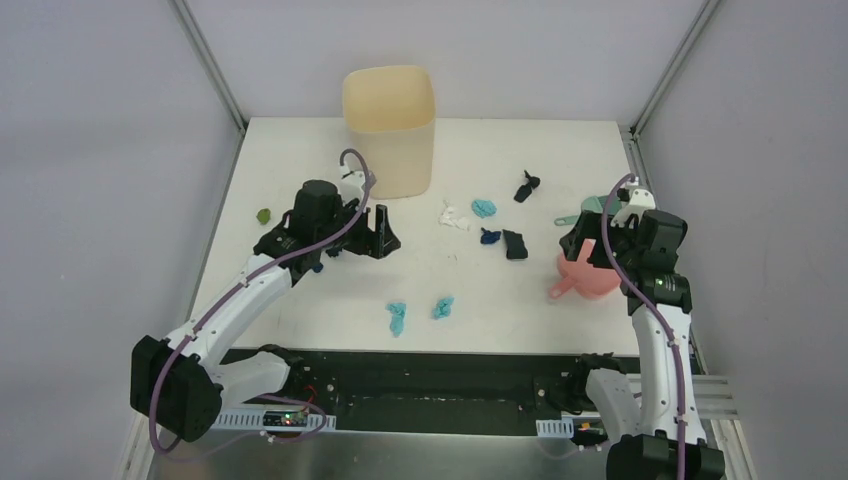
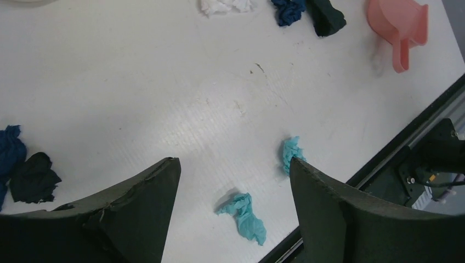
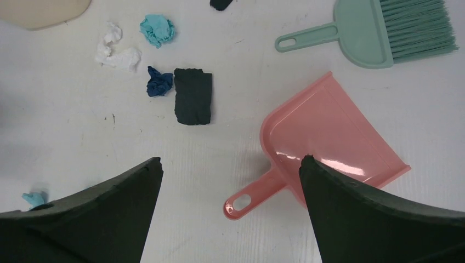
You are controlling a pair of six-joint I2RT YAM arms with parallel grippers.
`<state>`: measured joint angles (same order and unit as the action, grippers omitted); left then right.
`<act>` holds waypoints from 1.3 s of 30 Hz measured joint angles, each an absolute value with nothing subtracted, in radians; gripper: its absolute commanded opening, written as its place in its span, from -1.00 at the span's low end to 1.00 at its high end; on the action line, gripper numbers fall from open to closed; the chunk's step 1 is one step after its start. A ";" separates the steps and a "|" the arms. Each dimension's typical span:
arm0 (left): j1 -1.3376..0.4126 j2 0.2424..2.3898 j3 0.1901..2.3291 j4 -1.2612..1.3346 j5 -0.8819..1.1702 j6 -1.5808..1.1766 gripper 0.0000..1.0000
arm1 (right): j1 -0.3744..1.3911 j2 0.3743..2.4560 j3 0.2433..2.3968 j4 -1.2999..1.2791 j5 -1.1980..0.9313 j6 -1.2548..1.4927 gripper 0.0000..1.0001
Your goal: Sweep away the paper scraps from the table
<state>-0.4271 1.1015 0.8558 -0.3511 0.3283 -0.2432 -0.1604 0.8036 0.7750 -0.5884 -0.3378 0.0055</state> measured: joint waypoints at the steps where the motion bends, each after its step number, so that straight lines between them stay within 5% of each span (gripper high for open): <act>1: -0.434 1.102 0.856 -0.348 0.342 -0.243 0.45 | -0.161 0.804 0.776 -0.586 -0.336 0.007 1.00; 11: -0.713 1.290 0.974 -0.334 0.288 -0.351 0.34 | -0.205 0.813 0.762 -0.563 -0.295 -0.056 0.99; 19: -1.029 1.698 1.208 -0.154 0.203 -0.515 0.17 | -0.257 0.823 0.756 -0.532 -0.237 -0.046 1.00; 28: -1.081 2.103 1.481 -0.056 0.216 -0.670 0.17 | -0.337 0.743 0.738 -0.501 -0.246 -0.025 1.00; 39: -1.101 2.259 1.670 0.017 0.218 -0.761 -0.08 | -0.352 0.756 0.738 -0.498 -0.247 -0.024 0.99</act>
